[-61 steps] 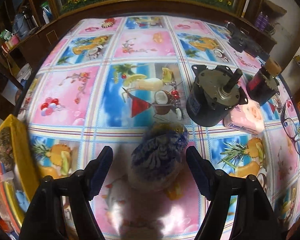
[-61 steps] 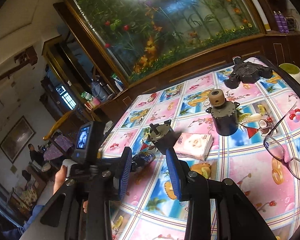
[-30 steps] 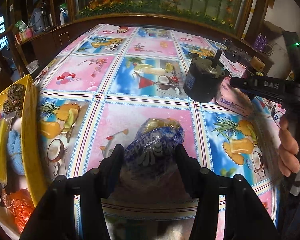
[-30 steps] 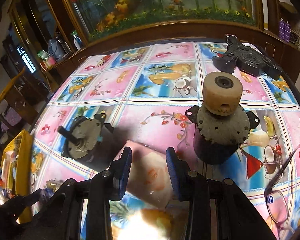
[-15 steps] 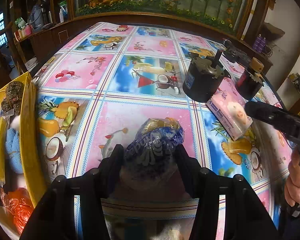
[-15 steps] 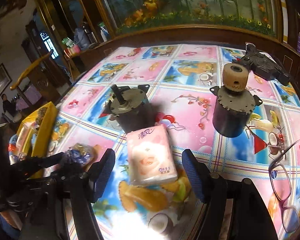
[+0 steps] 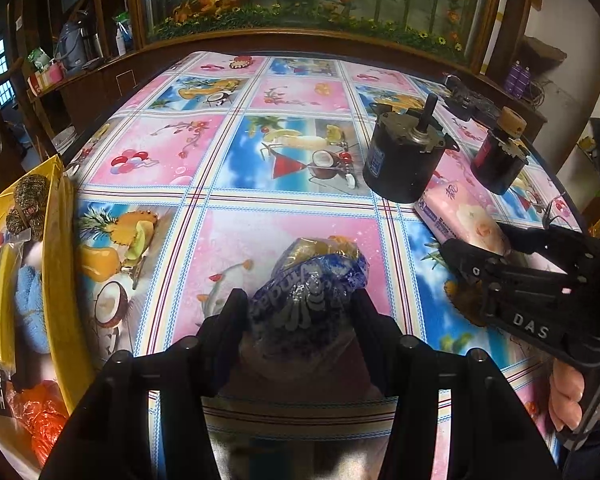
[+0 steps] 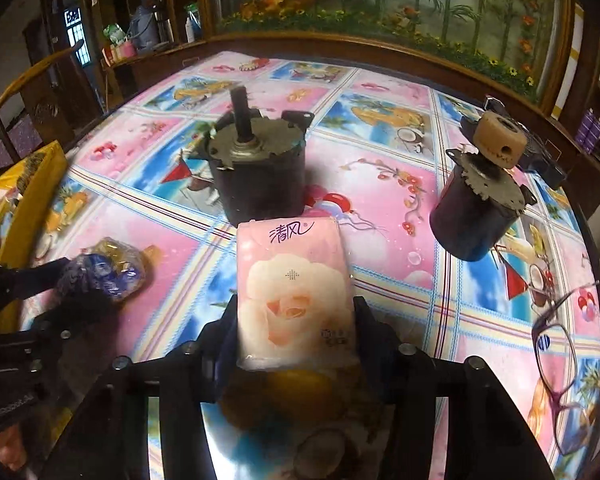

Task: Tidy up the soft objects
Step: 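Carry the patterned bag and pink tissue pack over the box with both tools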

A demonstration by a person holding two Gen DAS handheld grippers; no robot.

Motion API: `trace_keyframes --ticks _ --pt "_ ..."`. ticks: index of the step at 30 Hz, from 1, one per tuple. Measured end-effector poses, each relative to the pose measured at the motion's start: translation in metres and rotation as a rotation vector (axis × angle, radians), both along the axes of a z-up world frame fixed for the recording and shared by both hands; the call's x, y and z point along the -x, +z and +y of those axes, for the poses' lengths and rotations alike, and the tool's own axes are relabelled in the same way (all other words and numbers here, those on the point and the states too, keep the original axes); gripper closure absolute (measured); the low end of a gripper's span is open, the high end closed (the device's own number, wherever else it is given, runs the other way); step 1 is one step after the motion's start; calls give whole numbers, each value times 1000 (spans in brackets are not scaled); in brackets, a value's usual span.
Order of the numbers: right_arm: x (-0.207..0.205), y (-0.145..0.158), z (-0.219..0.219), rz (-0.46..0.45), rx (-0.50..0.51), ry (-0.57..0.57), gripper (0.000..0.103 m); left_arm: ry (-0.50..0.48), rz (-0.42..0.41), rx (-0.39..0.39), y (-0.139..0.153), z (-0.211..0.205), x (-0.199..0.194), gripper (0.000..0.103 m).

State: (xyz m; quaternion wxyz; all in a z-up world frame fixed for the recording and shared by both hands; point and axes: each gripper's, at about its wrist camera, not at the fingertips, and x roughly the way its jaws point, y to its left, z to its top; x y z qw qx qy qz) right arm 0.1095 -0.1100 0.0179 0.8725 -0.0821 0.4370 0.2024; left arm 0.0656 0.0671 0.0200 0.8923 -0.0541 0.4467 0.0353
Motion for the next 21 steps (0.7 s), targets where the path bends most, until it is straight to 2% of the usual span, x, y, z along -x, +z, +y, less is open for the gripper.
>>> trace_keyframes --ticks 6,12,21 --pt "28 37 -14 -113 -75 -58 48 -17 -59 14 10 -1 5 51" --pt "50 50 -22 -120 -200 -87 48 -19 -132 -9 23 -6 13 51" --pt "77 56 -9 -201 -175 -67 48 -1 -193 -90 31 -13 19 51"
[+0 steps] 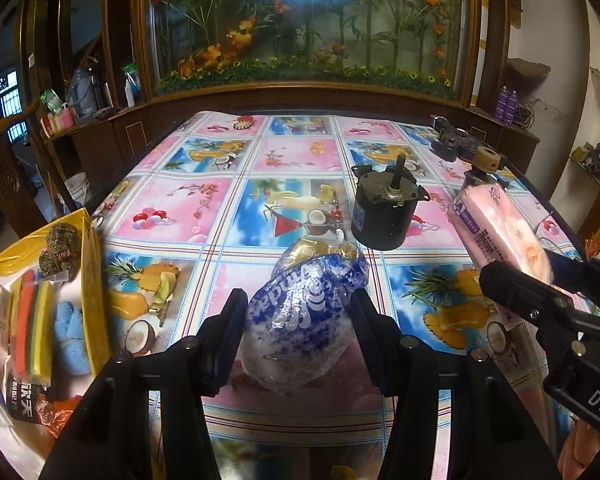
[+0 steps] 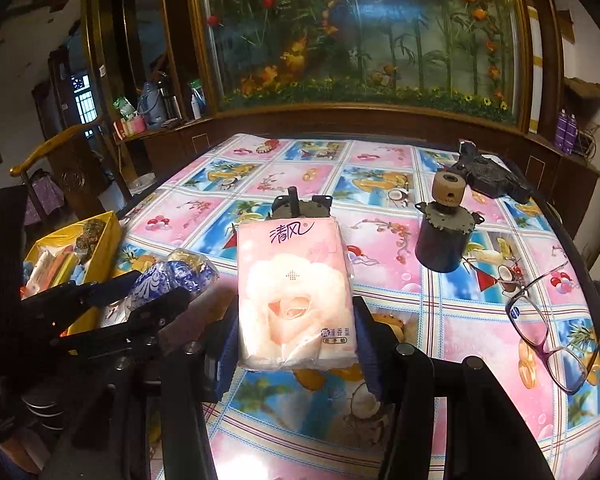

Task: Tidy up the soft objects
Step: 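Carry the patterned bag and pink tissue pack over the box with both tools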

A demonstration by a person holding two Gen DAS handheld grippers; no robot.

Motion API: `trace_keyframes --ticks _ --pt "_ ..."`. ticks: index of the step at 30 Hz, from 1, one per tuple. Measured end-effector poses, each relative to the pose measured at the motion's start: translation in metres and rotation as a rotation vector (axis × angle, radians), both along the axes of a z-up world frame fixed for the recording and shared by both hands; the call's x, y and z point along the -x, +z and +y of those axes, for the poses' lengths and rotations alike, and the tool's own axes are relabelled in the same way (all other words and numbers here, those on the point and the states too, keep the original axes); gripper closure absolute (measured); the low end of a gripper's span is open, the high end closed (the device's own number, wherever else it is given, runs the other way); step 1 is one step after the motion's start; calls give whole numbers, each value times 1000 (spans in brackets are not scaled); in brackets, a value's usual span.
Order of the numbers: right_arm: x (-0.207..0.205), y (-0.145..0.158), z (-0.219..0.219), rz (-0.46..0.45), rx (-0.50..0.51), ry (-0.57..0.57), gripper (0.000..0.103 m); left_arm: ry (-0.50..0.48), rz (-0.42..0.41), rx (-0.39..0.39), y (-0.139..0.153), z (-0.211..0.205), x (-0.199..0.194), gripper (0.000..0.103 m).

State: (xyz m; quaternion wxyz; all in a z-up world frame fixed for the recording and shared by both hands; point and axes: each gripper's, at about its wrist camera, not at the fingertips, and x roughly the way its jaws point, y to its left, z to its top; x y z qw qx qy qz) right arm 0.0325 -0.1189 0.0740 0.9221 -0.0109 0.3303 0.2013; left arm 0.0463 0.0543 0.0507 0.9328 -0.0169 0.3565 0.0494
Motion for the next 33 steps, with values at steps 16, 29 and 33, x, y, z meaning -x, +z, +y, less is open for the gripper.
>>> trace_keyframes --ticks 16,29,33 --pt "10 5 -5 -33 -28 -15 48 24 -111 -64 14 -5 15 51" --pt "31 13 -14 -58 -112 -83 48 46 -191 -71 26 -6 30 51" --pt "40 14 -14 -52 -133 -76 48 56 -190 -52 30 -2 44 51"
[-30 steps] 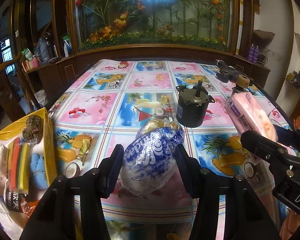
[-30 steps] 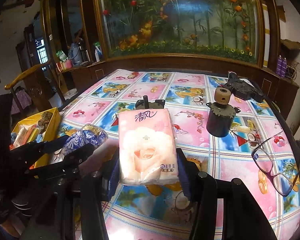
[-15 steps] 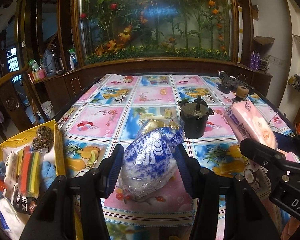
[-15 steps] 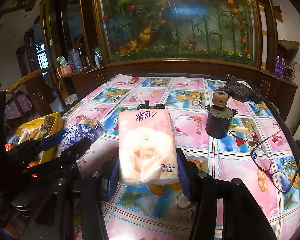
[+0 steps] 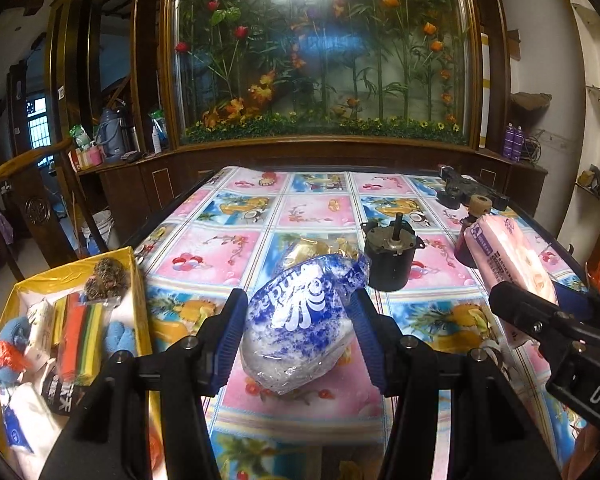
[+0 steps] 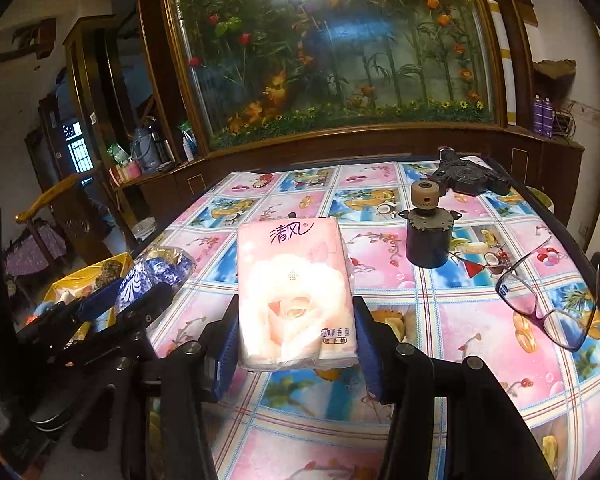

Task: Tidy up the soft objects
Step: 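Carry the patterned bag and pink tissue pack over the box with both tools, then lower and open the left tool to drop the patterned bag while the right tool drops the pink tissue pack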

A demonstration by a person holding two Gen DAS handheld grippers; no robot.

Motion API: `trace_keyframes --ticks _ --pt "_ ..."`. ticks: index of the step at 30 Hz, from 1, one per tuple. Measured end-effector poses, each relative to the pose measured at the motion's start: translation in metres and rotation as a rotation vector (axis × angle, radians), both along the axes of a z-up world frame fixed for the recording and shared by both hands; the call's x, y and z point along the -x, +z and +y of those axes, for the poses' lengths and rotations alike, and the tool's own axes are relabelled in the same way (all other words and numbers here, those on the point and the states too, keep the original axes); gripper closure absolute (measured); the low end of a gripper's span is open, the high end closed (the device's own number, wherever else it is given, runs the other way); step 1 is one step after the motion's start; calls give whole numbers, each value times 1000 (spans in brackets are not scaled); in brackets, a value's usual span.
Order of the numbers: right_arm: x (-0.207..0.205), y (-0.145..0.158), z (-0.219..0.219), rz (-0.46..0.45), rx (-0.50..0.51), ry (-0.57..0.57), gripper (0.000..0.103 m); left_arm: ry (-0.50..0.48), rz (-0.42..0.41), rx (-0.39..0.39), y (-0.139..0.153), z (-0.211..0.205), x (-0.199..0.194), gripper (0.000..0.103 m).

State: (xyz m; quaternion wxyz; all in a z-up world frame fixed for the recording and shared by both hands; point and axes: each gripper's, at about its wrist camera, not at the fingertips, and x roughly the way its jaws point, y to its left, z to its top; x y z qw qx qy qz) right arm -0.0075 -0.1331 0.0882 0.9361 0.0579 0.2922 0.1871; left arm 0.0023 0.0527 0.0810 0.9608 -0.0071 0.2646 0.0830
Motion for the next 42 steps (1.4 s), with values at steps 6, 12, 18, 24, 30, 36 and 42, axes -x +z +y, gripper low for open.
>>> trace_keyframes --ticks 6,12,18,24,30,36,42 --pt "11 3 17 2 12 46 48 -5 -7 37 13 19 35 51" --pt "23 6 51 1 34 134 48 39 -8 89 26 56 59 51" --pt "35 8 97 9 60 246 48 126 -25 116 30 98 85 50" --pt "54 10 153 11 84 377 47 239 -10 147 25 150 99 50" --pt "67 4 205 12 127 471 47 348 50 198 12 204 105 50" --pt "70 -6 250 47 151 540 47 391 124 236 -8 232 111 50" --pt "69 -24 280 69 179 575 47 410 153 260 -15 244 118 50"
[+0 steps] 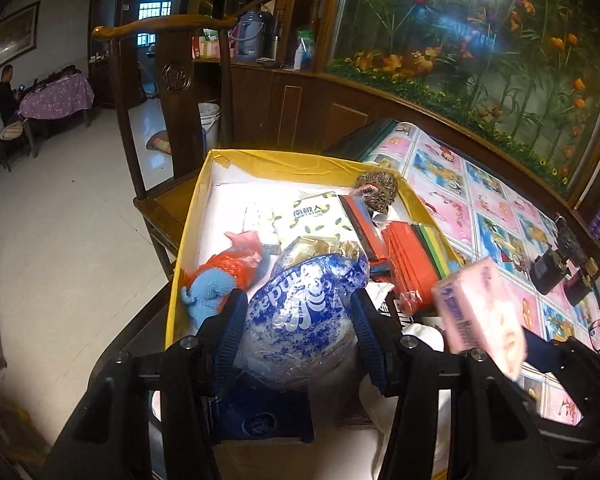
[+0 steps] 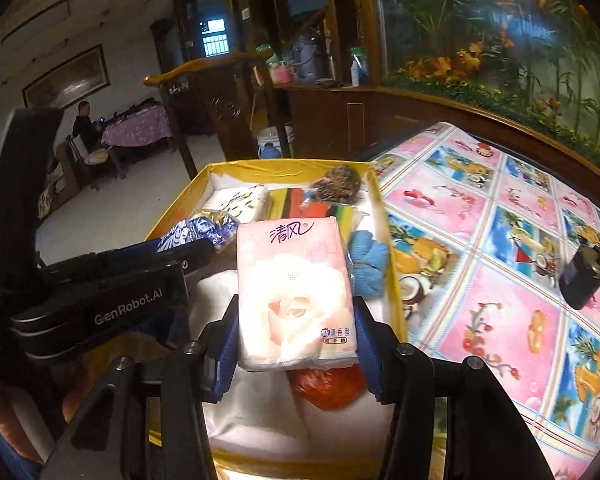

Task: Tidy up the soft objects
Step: 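Lower and open the left tool to drop the patterned bag while the right tool drops the pink tissue pack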

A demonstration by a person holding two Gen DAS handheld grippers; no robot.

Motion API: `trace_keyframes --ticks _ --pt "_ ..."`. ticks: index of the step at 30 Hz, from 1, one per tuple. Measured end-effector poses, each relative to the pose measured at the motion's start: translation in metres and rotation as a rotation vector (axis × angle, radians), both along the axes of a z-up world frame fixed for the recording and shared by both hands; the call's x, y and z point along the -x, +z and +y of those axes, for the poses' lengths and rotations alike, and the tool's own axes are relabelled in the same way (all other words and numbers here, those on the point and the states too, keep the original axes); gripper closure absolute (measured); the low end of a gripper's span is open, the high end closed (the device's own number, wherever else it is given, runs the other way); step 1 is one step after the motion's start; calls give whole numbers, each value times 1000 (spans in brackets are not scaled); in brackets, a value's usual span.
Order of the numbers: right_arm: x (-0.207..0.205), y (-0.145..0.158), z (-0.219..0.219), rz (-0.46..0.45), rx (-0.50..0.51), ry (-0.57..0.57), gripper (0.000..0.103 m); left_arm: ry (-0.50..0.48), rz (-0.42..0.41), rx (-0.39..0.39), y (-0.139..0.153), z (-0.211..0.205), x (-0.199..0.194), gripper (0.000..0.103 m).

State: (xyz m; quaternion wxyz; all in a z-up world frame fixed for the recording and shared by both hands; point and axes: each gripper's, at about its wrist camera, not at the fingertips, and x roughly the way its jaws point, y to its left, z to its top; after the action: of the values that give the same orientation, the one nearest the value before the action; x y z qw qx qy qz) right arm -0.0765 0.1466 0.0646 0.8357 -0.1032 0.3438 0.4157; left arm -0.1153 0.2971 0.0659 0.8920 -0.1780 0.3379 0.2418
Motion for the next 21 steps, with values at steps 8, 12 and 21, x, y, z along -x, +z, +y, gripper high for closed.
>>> trace_keyframes --ticks 8,12,21 --pt "3 -19 7 -3 37 35 47 -3 31 -43 -2 -11 -4 50" --pt "6 -22 7 -23 42 47 46 3 40 -60 -3 -14 -5 50" --pt "7 -22 5 -31 35 61 46 15 57 -84 -3 -16 -8 50"
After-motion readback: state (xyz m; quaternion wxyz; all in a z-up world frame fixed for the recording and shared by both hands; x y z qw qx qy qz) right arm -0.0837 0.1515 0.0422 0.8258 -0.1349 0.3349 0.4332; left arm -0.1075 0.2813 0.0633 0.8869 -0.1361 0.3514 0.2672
